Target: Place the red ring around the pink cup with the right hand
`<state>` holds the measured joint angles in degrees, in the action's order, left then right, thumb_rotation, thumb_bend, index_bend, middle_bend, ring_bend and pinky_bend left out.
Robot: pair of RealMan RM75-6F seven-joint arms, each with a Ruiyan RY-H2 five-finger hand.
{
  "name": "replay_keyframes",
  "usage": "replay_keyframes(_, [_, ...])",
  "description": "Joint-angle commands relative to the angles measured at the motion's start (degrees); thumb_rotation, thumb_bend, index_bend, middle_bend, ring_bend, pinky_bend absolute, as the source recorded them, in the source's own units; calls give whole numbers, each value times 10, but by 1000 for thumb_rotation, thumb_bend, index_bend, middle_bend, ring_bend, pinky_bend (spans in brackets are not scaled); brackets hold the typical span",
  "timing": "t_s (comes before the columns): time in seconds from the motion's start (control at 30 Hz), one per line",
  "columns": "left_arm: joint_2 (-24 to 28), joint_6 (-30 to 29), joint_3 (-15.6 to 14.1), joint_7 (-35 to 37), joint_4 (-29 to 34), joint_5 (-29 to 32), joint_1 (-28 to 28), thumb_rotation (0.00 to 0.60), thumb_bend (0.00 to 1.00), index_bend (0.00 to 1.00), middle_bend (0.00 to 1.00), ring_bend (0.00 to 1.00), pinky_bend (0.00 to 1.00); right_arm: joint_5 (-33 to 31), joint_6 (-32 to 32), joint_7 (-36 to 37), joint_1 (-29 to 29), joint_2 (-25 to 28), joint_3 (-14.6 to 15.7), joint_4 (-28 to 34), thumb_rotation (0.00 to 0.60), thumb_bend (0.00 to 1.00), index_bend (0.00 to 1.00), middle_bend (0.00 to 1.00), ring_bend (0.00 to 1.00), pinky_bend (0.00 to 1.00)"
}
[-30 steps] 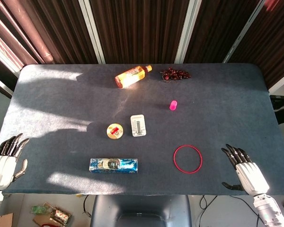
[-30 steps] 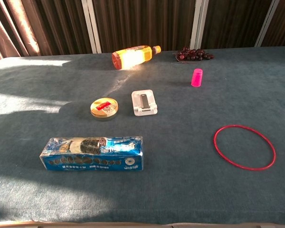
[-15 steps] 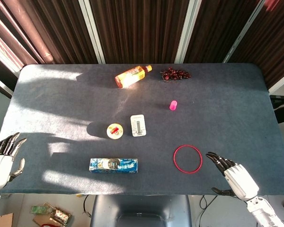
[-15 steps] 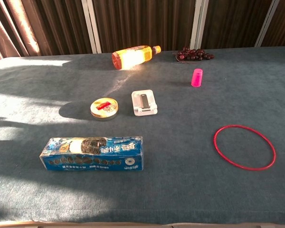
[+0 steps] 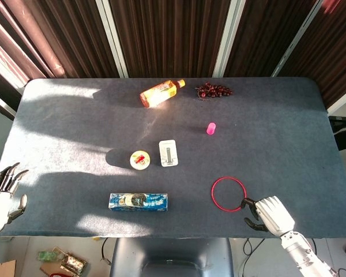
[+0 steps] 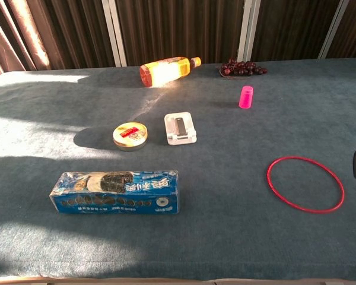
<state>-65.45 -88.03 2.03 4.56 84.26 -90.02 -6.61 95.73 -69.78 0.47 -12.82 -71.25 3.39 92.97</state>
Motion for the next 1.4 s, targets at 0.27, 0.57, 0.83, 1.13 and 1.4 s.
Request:
replay_keyframes(0.27, [3, 0, 1, 10, 1, 3, 1, 600, 544, 167, 20, 44, 128, -72, 70, -27, -33, -37, -14, -17, 600, 473, 570, 898, 1000, 1000])
replay_keyframes(0.57, [6, 4, -1, 13, 2, 0, 0, 600, 545, 167, 20, 44, 127, -80, 79, -28, -40, -53, -9, -32, 600, 475, 541, 898, 1000, 1000])
replay_keyframes(0.83, [7, 5, -2, 16, 3, 0, 0, 600, 545, 170, 22, 70, 127, -101, 86, -29, -46, -75, -17, -50, 600, 476, 568, 914, 1000, 1000])
replay_keyframes(1.13, [8, 3, -2, 18, 2, -1, 0, 600, 544, 170, 23, 70, 127, -112, 91, -34, -51, -92, -17, -64, 600, 475, 577, 930, 1000, 1000])
replay_keyframes(1.4, [8, 3, -2, 18, 2, -1, 0, 600, 545, 170, 22, 70, 127, -120, 98, -42, -55, -99, -14, -71, 600, 475, 577, 931, 1000, 1000])
